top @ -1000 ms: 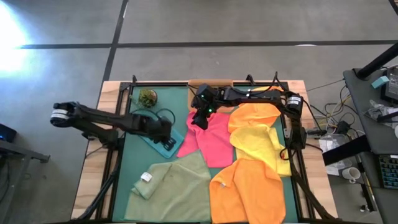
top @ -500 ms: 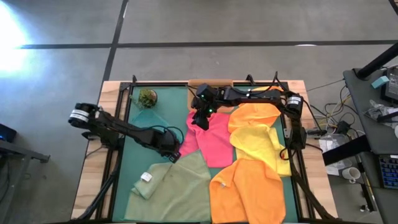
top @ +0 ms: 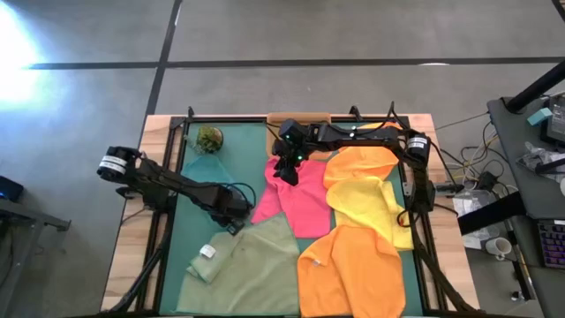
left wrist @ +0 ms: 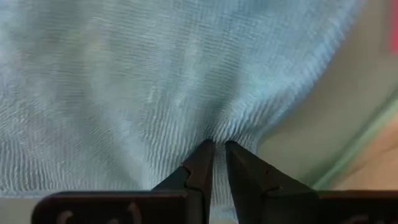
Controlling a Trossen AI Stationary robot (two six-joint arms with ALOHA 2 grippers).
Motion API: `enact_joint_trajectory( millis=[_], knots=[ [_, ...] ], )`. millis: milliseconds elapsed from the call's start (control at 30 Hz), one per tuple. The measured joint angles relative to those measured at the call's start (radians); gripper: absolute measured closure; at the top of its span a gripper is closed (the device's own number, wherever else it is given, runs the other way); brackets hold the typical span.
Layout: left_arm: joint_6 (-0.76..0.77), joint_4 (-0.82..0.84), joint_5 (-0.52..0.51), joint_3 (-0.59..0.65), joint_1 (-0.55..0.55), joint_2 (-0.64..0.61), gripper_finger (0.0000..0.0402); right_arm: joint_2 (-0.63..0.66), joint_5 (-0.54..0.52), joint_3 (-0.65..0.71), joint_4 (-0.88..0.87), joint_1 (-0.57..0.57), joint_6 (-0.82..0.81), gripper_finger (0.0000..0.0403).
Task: Fold microfiber towels
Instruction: Fold the blue microfiber towel
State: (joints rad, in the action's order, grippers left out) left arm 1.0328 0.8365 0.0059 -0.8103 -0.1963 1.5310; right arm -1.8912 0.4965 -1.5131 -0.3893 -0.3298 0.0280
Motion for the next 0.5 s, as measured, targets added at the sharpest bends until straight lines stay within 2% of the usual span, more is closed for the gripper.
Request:
enact_joint_trajectory(
  millis=[233,333,500],
  knots=[
    [-0.100,0.074,-0.043,-0.064,0.000,-0.035,0.0369,0.000,0.000,0.000,0.005,0.000,0.036,0.0258],
    [-0.105,0.139,-0.045,-0.072,0.000,-0.045,0.0369,0.000,0.000,0.000,0.005,0.000,0.035,0.0257],
    [-0.105,0.150,-0.042,-0.070,0.000,-0.055,0.0369,0.000,0.000,0.000,0.005,0.000,0.036,0.0261]
  ],
)
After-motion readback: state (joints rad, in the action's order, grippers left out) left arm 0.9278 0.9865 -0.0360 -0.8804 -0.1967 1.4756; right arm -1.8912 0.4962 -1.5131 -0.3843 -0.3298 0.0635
